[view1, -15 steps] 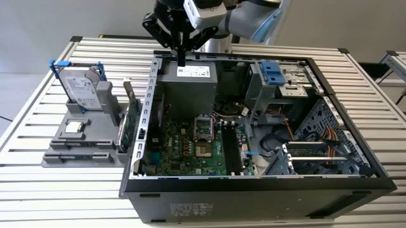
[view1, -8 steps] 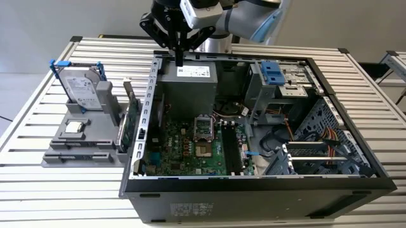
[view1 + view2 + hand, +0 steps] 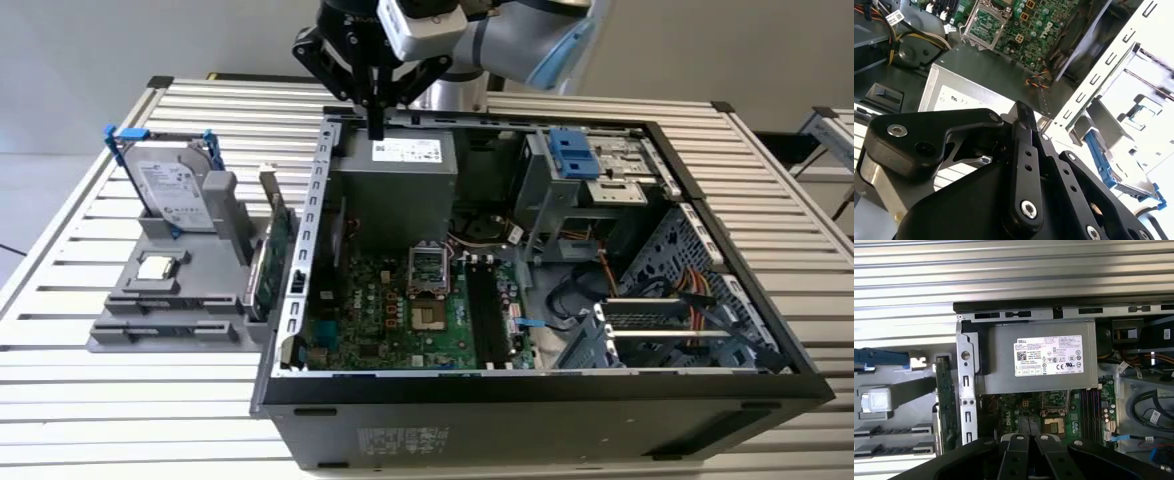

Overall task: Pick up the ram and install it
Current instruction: 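Reach for the ram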

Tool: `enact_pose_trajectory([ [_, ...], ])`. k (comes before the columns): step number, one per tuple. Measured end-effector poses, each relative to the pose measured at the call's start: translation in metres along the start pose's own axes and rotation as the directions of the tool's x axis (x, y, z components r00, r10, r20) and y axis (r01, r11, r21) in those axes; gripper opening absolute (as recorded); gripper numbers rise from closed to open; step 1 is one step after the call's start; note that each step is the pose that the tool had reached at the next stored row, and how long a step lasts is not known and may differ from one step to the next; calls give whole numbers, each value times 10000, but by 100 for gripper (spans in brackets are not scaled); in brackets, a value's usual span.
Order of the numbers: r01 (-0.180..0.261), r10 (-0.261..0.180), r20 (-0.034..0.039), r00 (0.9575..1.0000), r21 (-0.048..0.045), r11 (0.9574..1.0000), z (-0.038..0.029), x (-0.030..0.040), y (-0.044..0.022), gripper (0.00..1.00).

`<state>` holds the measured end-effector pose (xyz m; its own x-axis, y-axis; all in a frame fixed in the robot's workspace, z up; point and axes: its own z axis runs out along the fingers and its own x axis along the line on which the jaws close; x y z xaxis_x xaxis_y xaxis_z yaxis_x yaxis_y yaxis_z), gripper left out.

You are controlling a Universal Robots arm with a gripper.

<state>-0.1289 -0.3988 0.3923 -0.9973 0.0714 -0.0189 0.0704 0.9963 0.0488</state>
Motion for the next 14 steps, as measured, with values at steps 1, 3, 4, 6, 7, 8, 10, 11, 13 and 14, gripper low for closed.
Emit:
enact_pose_trajectory([
  [1,2,-2,0,10000,0,10000,1,3,0,0],
  [3,2,-2,0,10000,0,10000,2,14,-1,0],
  [4,2,-2,-1,10000,1,10000,1,21,-2,0],
  [6,2,-2,0,10000,0,10000,2,40,-3,0],
  [7,2,-2,-1,10000,1,10000,1,50,-4,0],
  [8,2,-2,-1,10000,2,10000,1,61,-5,0],
  [10,3,-3,-1,10000,1,10000,1,86,-6,0],
  [11,3,-3,0,10000,1,10000,1,99,-7,0],
  [13,3,-3,0,10000,0,10000,1,118,-8,0],
  [14,2,-2,-1,10000,0,10000,1,127,-9,0],
])
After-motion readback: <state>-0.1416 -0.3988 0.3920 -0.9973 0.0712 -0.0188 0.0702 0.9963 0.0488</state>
